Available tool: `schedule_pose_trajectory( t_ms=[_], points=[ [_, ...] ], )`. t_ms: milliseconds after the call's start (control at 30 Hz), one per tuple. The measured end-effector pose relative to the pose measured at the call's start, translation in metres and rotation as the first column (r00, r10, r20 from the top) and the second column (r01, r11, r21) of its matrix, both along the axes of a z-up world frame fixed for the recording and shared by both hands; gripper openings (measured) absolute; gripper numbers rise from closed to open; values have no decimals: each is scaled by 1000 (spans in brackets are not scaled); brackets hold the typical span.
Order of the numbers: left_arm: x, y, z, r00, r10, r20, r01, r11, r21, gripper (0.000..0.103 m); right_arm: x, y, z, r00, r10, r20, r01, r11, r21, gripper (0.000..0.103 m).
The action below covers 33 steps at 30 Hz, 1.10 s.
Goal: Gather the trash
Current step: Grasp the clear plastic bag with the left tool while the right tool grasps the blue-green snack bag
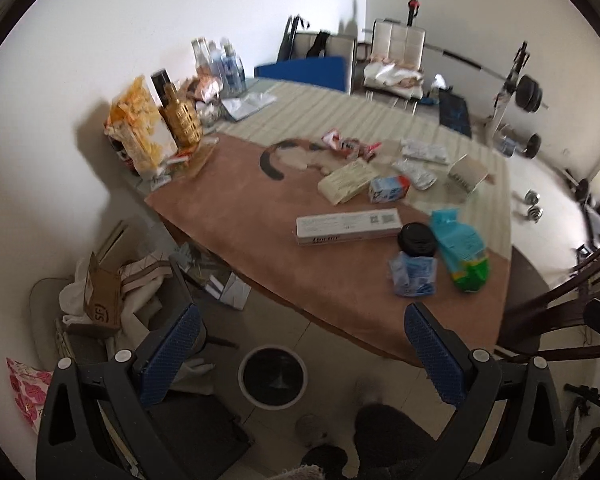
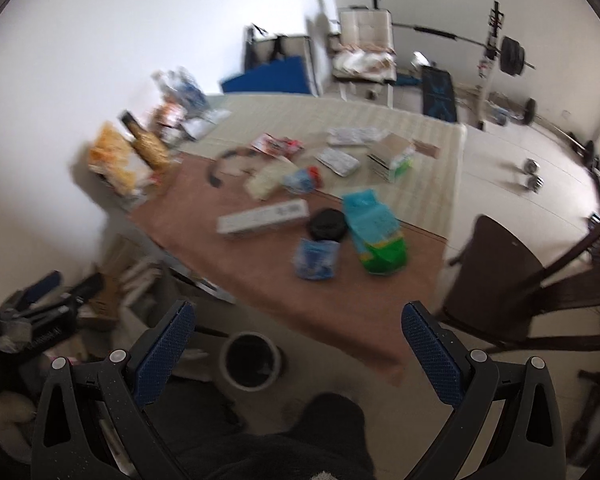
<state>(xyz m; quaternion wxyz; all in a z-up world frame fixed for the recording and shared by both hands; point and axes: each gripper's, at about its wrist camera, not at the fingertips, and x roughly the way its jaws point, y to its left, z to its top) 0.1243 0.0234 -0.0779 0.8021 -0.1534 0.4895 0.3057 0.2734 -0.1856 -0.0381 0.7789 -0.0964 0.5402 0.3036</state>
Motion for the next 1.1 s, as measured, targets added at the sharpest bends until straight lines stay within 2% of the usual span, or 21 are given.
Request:
schedule_pose_trajectory(
  t_ms=[67,133,200,333,467,533,567,600,667,700,733,767,800,867,967,1100],
  points=[
    [29,8,-31,997,26,-66,-28,999,-27,103,30,-3,-32,1000,-20,-15,19,998,-62,103],
    [43,19,-59,994,43,-100,-50,997,-65,103,63,3,-69,999,-30,-35,25,992,-126,103],
    [68,27,-95,984,74,-161,-94,988,-121,103,98,10,-110,997,-36,-70,23,983,-185,103],
    [102,35,-156,965,106,-238,-164,957,-238,103,160,30,-194,984,-26,-176,-26,958,-286,103],
    [139,34,-217,948,71,-311,-183,920,-346,102,197,52,-256,975,16,-220,-92,936,-339,103],
    [153,33,-236,947,39,-318,-175,895,-410,95,209,63,-277,970,38,-240,-123,929,-349,103],
    [160,31,-246,947,22,-321,-171,880,-444,85,213,68,-286,967,47,-252,-137,925,-353,103],
    [166,29,-253,947,9,-322,-167,868,-468,79,218,73,-295,963,54,-264,-149,923,-355,103],
    [179,25,-267,951,-19,-309,-152,842,-518,79,225,79,-309,954,64,-291,-171,919,-356,103],
    [184,23,-272,951,-28,-308,-146,837,-527,79,228,82,-316,952,66,-299,-176,916,-360,103],
    [190,21,-277,949,-41,-314,-139,837,-529,77,231,83,-321,950,66,-305,-181,913,-365,103],
    [195,18,-282,945,-55,-324,-132,839,-528,68,234,84,-326,948,66,-311,-185,910,-370,103],
    [199,16,-285,941,-63,-331,-130,839,-528,52,236,85,-333,947,69,-314,-191,906,-377,103],
    [202,14,-291,931,-74,-357,-131,845,-519,29,241,86,-343,944,72,-323,-200,901,-385,103],
    [199,16,-289,930,-59,-363,-137,861,-490,13,245,87,-357,936,81,-342,-220,894,-390,103],
    [189,28,-285,920,-31,-390,-152,891,-429,9,247,90,-376,926,82,-369,-238,884,-402,103]
  ],
)
